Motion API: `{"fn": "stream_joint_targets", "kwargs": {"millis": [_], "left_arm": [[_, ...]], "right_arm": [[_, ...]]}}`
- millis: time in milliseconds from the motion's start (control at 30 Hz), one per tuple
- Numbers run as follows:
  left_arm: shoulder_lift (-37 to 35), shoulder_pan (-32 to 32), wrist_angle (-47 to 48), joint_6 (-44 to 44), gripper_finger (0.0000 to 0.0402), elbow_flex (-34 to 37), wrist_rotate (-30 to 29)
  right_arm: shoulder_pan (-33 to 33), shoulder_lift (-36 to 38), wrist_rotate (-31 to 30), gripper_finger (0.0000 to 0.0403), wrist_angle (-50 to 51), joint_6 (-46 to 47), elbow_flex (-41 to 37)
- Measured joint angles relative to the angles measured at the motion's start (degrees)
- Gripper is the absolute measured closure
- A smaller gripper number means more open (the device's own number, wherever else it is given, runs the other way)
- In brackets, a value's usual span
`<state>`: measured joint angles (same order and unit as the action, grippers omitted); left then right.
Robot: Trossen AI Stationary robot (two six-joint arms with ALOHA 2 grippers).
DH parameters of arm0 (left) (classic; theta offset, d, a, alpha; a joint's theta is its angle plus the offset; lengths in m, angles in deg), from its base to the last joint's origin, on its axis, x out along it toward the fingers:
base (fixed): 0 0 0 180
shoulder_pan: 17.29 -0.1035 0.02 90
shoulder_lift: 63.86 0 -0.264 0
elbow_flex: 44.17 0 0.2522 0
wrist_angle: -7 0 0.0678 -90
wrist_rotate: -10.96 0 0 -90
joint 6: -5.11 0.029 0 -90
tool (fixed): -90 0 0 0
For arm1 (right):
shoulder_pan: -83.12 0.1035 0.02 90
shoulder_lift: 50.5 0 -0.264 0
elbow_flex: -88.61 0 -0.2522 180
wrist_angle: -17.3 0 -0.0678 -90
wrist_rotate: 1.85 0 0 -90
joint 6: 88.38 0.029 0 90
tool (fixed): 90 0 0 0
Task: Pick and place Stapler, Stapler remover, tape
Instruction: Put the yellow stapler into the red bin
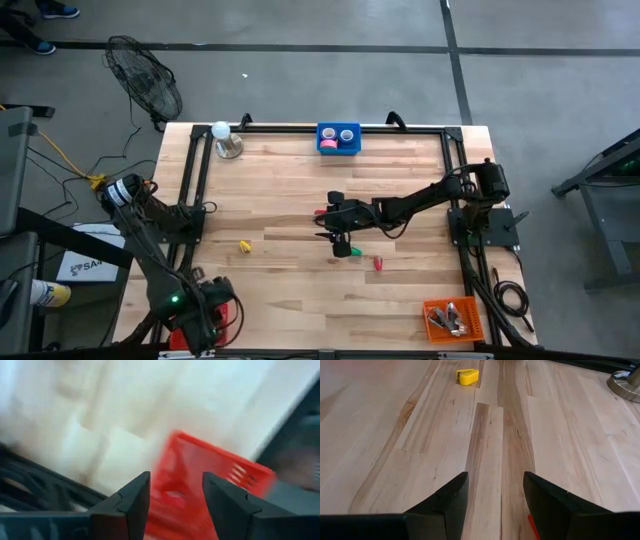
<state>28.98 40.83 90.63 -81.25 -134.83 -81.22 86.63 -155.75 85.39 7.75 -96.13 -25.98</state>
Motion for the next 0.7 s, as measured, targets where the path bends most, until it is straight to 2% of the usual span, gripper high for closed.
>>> {"fn": "stream_joint_targets", "kwargs": {"millis": [233, 333, 700], "left_arm": [[0.0, -2.0, 10.8, 7.8, 0.0235, 0.0, -11.7], [0.0, -4.3, 11.7, 14.4, 0.0228, 0.0, -14.9], [0.0, -16.9, 9.6, 34.8, 0.0172, 6.1, -15.4]], "right_arm": [[0.0, 0.0, 0.0, 0.0221, 0.1, 0.0, 0.0], [0.0, 0.0, 0.0, 0.0221, 0.5, 0.0, 0.0], [0.0, 0.0, 0.0, 0.0221, 1.4, 0.0, 0.0]]}}
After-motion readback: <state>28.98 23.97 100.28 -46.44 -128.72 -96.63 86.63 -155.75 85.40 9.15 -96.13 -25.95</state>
